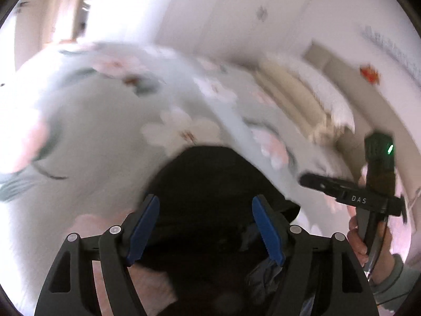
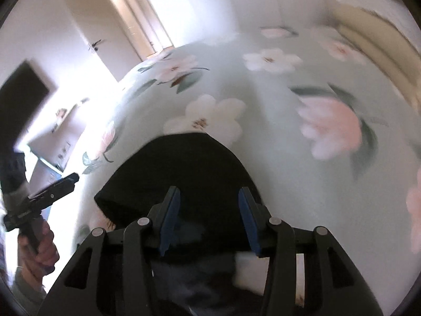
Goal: Fold large clothes
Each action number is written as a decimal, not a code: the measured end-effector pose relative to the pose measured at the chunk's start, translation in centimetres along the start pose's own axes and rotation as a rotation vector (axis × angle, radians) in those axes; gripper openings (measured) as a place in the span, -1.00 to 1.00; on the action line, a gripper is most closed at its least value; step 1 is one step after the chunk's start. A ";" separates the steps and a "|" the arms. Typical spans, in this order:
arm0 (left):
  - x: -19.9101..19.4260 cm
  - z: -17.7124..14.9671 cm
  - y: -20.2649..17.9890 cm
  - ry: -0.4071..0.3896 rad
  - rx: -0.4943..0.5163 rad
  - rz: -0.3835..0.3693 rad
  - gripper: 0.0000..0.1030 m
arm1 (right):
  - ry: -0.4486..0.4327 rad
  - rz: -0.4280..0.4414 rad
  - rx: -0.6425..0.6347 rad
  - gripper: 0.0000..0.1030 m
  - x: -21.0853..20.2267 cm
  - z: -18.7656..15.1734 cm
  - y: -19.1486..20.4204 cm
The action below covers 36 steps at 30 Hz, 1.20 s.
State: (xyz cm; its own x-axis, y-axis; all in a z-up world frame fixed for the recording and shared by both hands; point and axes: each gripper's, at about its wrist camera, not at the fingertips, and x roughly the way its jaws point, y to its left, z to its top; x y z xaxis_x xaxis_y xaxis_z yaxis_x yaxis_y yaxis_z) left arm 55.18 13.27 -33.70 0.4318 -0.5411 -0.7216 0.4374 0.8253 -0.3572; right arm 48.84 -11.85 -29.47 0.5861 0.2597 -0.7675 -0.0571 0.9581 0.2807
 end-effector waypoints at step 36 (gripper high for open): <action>7.9 -1.8 10.9 0.217 -0.300 -0.197 0.43 | 0.303 0.474 0.359 0.16 9.5 -6.1 -14.0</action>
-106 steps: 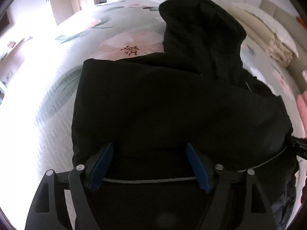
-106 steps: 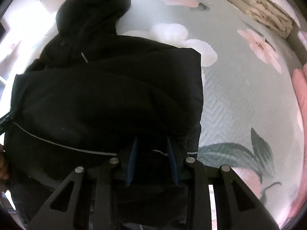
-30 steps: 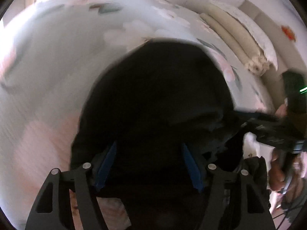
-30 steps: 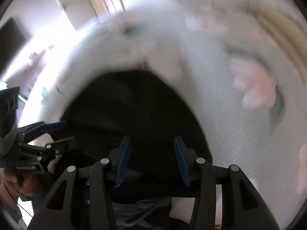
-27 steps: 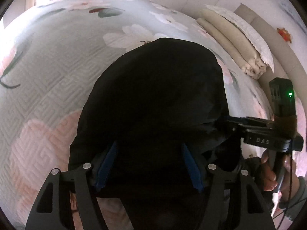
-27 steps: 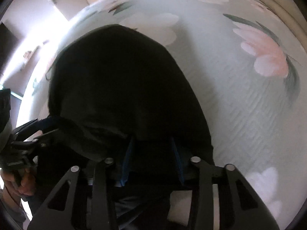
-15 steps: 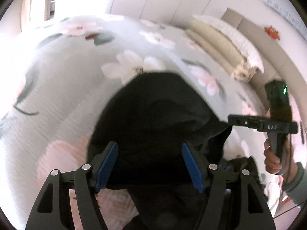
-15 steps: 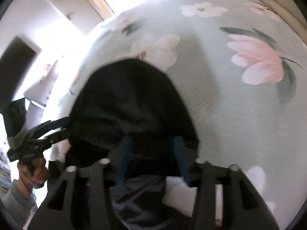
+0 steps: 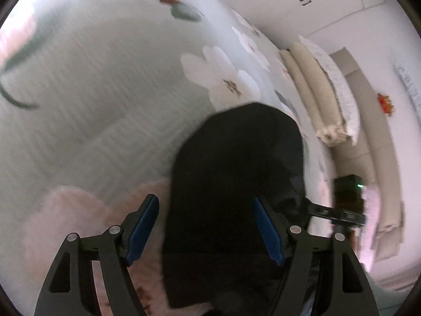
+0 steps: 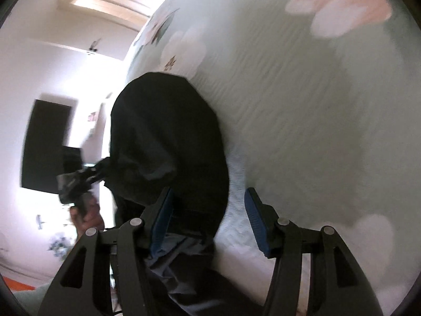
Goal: Fold large clothes
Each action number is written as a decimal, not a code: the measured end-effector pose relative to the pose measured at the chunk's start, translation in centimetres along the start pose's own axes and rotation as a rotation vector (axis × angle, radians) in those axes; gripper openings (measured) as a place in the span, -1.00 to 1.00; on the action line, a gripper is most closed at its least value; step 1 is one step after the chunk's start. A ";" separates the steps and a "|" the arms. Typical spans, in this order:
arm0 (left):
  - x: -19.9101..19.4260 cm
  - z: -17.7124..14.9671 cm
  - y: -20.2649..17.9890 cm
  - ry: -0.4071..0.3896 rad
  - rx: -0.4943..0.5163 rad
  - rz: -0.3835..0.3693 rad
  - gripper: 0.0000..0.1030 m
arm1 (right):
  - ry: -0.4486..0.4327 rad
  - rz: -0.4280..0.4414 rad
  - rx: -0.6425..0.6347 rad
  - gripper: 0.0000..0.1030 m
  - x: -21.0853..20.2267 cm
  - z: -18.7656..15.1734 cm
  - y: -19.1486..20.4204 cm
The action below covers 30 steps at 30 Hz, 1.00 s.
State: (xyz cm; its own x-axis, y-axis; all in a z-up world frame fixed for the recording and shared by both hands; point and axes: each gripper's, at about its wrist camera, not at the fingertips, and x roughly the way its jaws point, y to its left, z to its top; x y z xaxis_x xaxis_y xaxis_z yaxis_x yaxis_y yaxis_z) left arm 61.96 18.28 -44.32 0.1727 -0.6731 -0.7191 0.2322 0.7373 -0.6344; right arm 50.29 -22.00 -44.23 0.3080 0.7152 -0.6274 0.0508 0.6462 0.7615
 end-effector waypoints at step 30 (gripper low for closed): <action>-19.4 -30.6 -16.0 -0.079 0.566 0.326 -0.46 | -0.221 -0.641 -0.792 -0.55 -12.0 -30.9 21.7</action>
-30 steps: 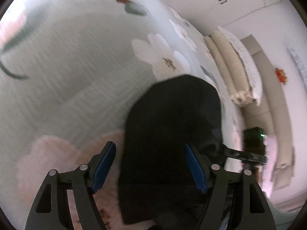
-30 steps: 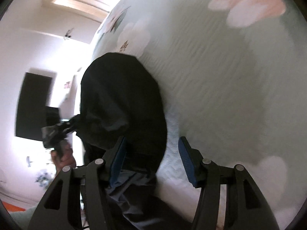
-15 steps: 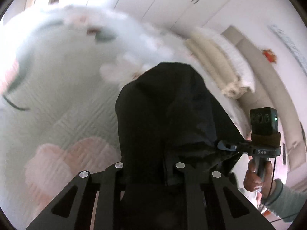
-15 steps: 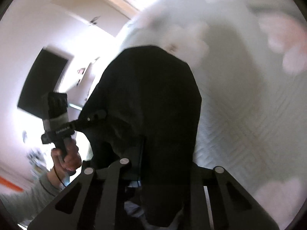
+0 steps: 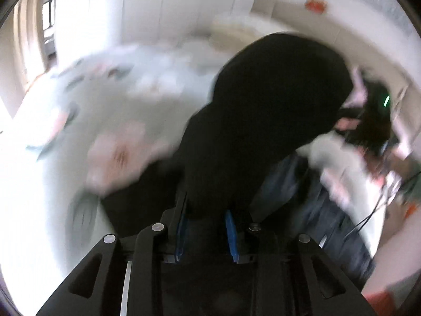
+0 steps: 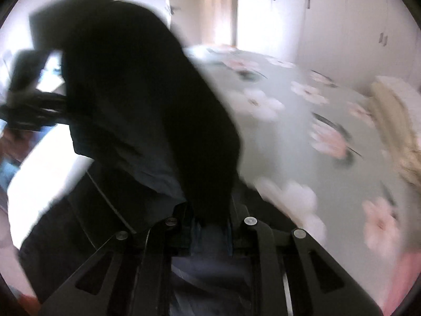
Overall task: Fold large clothes
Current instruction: 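Lower the folded jacket with both grippers and press it flat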
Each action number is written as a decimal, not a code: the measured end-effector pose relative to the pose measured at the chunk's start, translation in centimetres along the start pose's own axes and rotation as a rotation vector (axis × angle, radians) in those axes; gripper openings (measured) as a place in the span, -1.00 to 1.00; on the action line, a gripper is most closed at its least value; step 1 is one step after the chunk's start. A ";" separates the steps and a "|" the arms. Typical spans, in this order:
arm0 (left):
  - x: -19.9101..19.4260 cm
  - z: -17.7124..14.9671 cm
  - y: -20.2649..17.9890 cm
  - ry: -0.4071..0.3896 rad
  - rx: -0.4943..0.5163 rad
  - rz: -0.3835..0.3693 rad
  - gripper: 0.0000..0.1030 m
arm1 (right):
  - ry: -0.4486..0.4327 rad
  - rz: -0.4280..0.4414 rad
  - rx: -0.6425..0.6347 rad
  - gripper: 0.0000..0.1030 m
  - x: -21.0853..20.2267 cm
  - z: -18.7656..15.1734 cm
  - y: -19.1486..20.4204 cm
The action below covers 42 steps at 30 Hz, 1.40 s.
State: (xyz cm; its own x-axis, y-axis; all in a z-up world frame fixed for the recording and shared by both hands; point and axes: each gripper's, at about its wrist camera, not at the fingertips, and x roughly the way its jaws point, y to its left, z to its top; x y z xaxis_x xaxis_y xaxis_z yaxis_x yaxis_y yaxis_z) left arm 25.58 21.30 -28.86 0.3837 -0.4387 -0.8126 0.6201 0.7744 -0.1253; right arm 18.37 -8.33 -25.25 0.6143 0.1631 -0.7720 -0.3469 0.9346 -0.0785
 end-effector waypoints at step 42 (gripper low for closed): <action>3.6 -6.9 -4.1 0.057 -0.355 -0.406 0.17 | 0.180 0.276 0.365 0.22 2.3 -6.8 8.5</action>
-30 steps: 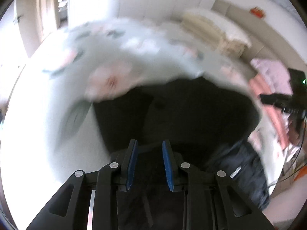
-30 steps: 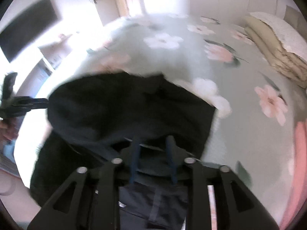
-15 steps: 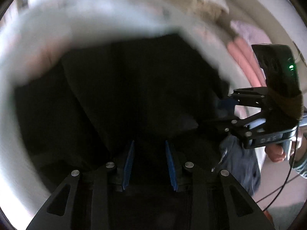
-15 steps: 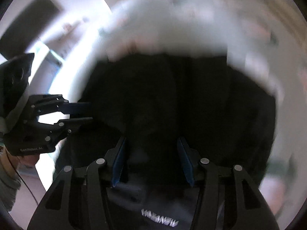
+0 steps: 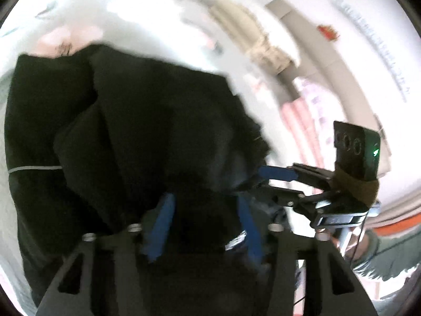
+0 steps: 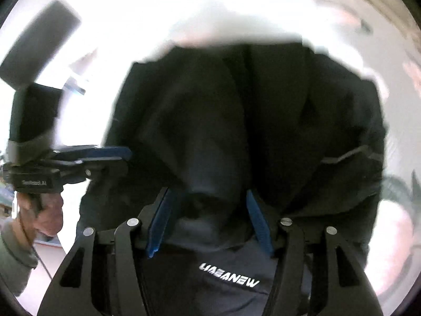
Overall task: Fold large clothes
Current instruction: 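Lower the folded jacket with both grippers and press it flat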
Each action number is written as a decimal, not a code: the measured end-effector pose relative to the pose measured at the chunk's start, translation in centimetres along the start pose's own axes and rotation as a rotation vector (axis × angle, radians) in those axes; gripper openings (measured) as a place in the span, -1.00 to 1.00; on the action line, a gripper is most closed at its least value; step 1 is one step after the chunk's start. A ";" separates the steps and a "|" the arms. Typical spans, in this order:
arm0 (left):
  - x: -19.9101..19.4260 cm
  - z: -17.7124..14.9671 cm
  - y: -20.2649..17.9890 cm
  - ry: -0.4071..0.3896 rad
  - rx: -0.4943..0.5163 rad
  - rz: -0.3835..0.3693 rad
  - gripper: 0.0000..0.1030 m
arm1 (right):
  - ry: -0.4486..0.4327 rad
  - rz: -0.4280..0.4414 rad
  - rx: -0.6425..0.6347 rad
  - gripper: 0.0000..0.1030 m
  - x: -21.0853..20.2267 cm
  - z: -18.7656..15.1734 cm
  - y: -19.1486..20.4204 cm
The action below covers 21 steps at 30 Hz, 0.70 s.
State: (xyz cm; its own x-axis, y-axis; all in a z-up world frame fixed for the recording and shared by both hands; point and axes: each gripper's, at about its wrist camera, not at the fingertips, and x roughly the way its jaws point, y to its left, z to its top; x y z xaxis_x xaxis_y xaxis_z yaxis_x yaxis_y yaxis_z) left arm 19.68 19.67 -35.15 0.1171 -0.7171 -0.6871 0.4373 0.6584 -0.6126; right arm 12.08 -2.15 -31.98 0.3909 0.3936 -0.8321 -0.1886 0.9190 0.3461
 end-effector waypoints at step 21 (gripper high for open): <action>-2.2 -10.0 0.0 -0.085 -0.310 0.206 0.17 | 0.108 0.046 -0.014 0.43 -0.1 -4.7 -5.1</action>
State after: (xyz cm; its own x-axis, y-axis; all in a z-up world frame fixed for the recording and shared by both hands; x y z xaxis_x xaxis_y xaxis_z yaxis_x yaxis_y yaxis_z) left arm 10.50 23.53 -37.55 0.2536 -0.5701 -0.7815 0.1081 0.8195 -0.5627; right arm 8.79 -6.98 -35.73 0.2819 0.4304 -0.8575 -0.2169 0.8992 0.3800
